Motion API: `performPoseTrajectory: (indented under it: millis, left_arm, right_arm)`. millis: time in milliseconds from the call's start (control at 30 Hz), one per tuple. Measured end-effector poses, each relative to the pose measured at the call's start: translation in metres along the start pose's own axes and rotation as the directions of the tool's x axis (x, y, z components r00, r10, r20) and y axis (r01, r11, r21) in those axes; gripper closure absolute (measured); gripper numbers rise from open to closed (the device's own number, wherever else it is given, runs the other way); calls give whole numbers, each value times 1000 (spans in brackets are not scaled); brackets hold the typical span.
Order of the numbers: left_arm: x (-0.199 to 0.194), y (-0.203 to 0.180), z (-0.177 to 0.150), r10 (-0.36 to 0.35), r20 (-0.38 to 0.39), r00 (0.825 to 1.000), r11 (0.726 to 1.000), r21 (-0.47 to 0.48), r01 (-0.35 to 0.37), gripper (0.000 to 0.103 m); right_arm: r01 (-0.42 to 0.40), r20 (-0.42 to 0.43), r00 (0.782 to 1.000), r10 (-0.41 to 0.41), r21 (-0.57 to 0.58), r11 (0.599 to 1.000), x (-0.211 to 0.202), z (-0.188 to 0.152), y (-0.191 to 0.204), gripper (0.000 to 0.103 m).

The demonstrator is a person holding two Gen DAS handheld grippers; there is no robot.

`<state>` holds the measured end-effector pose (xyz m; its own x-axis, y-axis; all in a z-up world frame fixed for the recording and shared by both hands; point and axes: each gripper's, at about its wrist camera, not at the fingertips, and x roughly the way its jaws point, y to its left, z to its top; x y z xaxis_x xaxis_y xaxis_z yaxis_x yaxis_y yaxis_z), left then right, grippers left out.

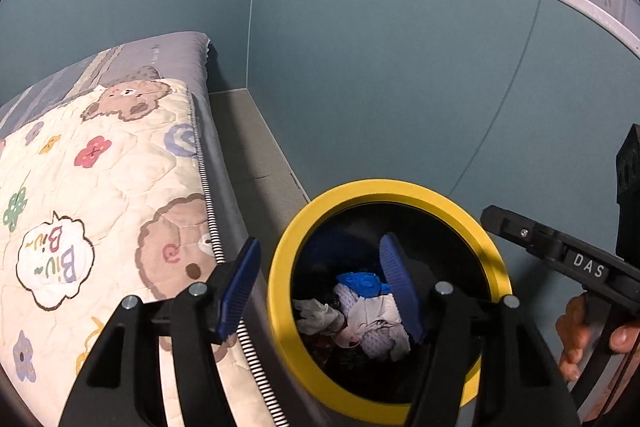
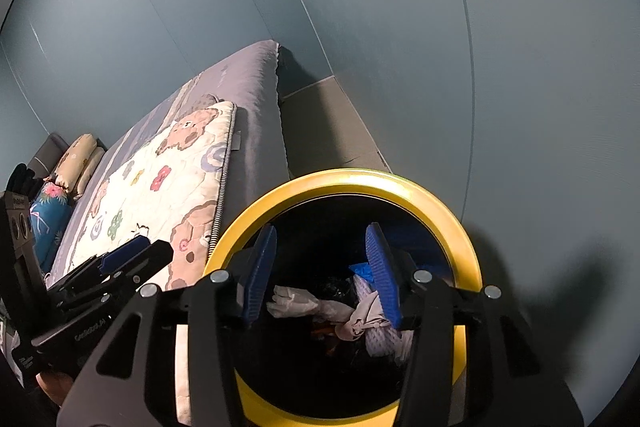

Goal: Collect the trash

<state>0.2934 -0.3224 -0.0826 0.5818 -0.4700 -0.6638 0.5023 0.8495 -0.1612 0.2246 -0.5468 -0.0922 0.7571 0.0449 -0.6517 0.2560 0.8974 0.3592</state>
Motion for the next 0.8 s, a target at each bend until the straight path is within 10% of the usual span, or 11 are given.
performPoseTrajectory:
  millis: [800]
  left_arm:
    - [-140,116,-44,217,133,967,965,-180,-192,44]
  right_arm:
    - [-159,-61,987,149,-214,964,-25,-36,153,58]
